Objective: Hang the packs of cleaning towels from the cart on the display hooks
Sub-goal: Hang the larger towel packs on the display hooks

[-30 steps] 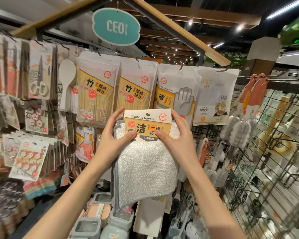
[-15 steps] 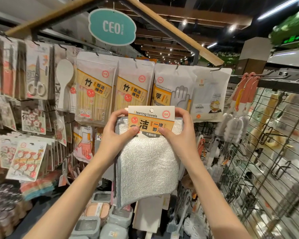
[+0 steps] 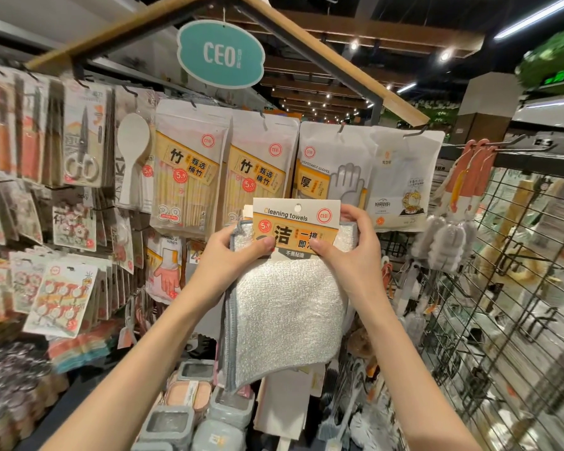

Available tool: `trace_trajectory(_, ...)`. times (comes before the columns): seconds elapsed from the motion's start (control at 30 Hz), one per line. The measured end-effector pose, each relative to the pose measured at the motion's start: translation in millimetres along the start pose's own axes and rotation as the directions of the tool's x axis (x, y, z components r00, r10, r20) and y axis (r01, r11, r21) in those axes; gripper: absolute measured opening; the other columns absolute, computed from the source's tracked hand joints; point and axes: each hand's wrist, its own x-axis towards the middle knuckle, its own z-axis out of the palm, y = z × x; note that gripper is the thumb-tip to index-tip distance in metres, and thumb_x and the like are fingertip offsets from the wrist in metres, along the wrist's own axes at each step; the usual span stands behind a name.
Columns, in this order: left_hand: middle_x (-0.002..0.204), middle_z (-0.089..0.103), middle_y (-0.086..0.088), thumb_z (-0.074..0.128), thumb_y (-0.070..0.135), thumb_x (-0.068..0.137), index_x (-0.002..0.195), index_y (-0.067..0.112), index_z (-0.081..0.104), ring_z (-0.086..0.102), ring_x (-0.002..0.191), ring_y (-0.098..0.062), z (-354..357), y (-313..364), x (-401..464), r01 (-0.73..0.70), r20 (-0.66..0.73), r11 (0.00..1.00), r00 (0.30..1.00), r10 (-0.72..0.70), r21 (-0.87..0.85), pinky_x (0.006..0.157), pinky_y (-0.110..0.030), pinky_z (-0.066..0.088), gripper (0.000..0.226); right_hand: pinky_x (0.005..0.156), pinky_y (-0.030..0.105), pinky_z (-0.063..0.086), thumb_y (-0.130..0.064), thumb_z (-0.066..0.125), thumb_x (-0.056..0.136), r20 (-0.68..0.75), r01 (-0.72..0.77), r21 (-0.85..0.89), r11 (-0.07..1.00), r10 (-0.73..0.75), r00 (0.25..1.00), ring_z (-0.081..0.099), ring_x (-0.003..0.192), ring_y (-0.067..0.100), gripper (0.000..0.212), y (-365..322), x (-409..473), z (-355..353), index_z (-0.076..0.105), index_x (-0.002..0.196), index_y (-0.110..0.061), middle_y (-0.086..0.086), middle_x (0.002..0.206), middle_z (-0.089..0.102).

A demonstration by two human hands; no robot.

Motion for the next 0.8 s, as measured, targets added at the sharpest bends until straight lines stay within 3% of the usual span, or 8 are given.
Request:
trace_trajectory(0.13,0.091,0.076,0.001,0.077,0.03,0.066,0.085,0.027,0.074,0.072,0.081,-0.011,2,1,-3,-0.029,-0.034,1.0,0.999,0.029,-0.003,0.066,-0.015,0.053,0.019,0.09,0.011,0.038,-0.012,0.08,0.069,0.002,-0.008,-0.034,0.999,0.008,1.0,0.048,0.11,0.0,0.056,0,1,-2,0.048,0.101,-0.045,-0.014,0.112,0.054)
trace_trajectory(0.27,0.101,0.074,0.0,0.077,0.043,0.075,0.089,0.035,0.075,0.07,0.093,-0.014,-2,0,-2,-0.069,-0.003,0.994,0.998,0.07,0.081,0.073,-0.021,0.054,0.016,0.083,0.0,0.037,-0.01,0.08,0.07,-0.001,-0.033,-0.029,0.999,0.033,0.999,0.047,0.1,-0.019,0.058,-1,4,-6,0.046,0.101,-0.044,-0.023,0.108,0.053)
trace_trajectory(0.37,0.092,0.071,0.007,0.073,0.039,0.08,0.076,0.033,0.072,0.065,0.085,-0.008,-6,-2,0,-0.093,-0.079,0.977,0.991,0.11,0.189,0.078,-0.026,0.048,0.007,0.076,-0.002,0.037,-0.008,0.077,0.073,-0.077,-0.048,-0.003,0.999,0.048,0.996,0.048,0.091,-0.023,0.051,4,4,-14,0.048,0.11,-0.03,-0.021,0.103,0.054)
trace_trajectory(0.5,0.087,0.067,0.02,0.071,0.037,0.077,0.071,0.037,0.067,0.059,0.085,0.008,-13,2,2,-0.134,-0.101,0.953,0.981,0.167,0.273,0.078,-0.009,0.039,0.008,0.082,0.009,0.038,-0.011,0.075,0.077,-0.113,-0.088,-0.005,0.996,0.087,0.99,0.048,0.097,-0.016,0.05,10,8,-22,0.045,0.113,-0.029,-0.021,0.105,0.053)
trace_trajectory(0.57,0.089,0.066,0.02,0.074,0.025,0.08,0.071,0.036,0.066,0.057,0.089,0.01,-14,2,4,-0.162,-0.07,0.937,0.979,0.192,0.309,0.079,-0.006,0.037,0.016,0.083,0.01,0.038,-0.013,0.075,0.077,-0.105,-0.104,-0.009,0.995,0.102,0.989,0.047,0.099,-0.016,0.051,13,9,-23,0.045,0.114,-0.03,-0.023,0.106,0.052)
trace_trajectory(0.67,0.091,0.066,0.015,0.075,0.012,0.078,0.073,0.029,0.064,0.06,0.095,-0.003,-18,-1,7,-0.142,-0.08,0.94,0.981,0.175,0.312,0.093,-0.031,0.044,0.021,0.09,0.02,0.043,-0.014,0.076,0.077,-0.14,-0.14,0.0,0.99,0.139,0.98,0.048,0.101,-0.016,0.052,19,10,-27,0.047,0.117,-0.032,-0.027,0.109,0.052)
trace_trajectory(0.73,0.098,0.067,0.009,0.077,0.013,0.074,0.075,0.027,0.063,0.062,0.102,-0.017,-22,1,7,-0.114,-0.107,0.951,0.983,0.15,0.287,0.097,-0.05,0.046,0.02,0.096,0.035,0.047,-0.012,0.075,0.077,-0.168,-0.173,0.01,0.985,0.172,0.971,0.054,0.108,-0.001,0.052,25,12,-33,0.048,0.118,-0.03,-0.022,0.111,0.055)
trace_trajectory(0.8,0.102,0.067,0.003,0.077,0.017,0.069,0.074,0.028,0.063,0.063,0.103,-0.021,-27,3,7,-0.113,-0.141,0.959,0.978,0.153,0.261,0.095,-0.054,0.047,0.018,0.099,0.043,0.046,-0.009,0.074,0.079,-0.175,-0.2,0.012,0.98,0.199,0.964,0.052,0.114,0.011,0.051,34,13,-41,0.05,0.122,-0.024,-0.014,0.115,0.056)
